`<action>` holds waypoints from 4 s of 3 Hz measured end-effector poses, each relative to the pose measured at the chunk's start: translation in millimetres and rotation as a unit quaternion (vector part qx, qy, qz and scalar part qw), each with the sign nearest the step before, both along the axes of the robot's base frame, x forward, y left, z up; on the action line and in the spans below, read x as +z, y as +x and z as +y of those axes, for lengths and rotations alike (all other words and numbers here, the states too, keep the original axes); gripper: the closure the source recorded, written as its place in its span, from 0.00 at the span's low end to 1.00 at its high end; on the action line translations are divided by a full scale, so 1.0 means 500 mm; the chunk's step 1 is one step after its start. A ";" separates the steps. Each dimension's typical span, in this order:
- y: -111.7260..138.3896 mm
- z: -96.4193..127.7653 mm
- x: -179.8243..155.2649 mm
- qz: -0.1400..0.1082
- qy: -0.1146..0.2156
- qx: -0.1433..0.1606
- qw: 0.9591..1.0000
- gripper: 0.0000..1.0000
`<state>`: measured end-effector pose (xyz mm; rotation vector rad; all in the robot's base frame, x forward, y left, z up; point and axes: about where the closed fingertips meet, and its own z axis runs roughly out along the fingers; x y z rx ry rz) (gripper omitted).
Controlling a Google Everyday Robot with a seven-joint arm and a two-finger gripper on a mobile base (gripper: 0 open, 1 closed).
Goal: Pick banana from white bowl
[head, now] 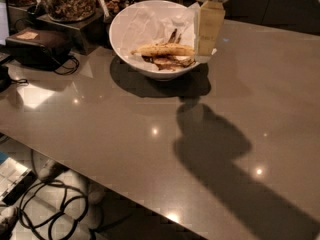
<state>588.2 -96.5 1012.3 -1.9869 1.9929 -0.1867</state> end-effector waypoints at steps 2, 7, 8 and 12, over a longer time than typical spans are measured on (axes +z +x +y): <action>0.087 0.117 0.038 -0.043 -0.003 0.047 0.998 0.00; 0.291 0.143 -0.115 0.010 0.055 0.030 0.998 0.06; 0.288 0.137 -0.157 0.036 0.059 0.026 0.997 0.10; 0.279 0.143 -0.227 0.081 0.056 0.031 0.995 0.34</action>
Offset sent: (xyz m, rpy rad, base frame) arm 0.0289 0.0356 0.0100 -0.0236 -0.0383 0.0640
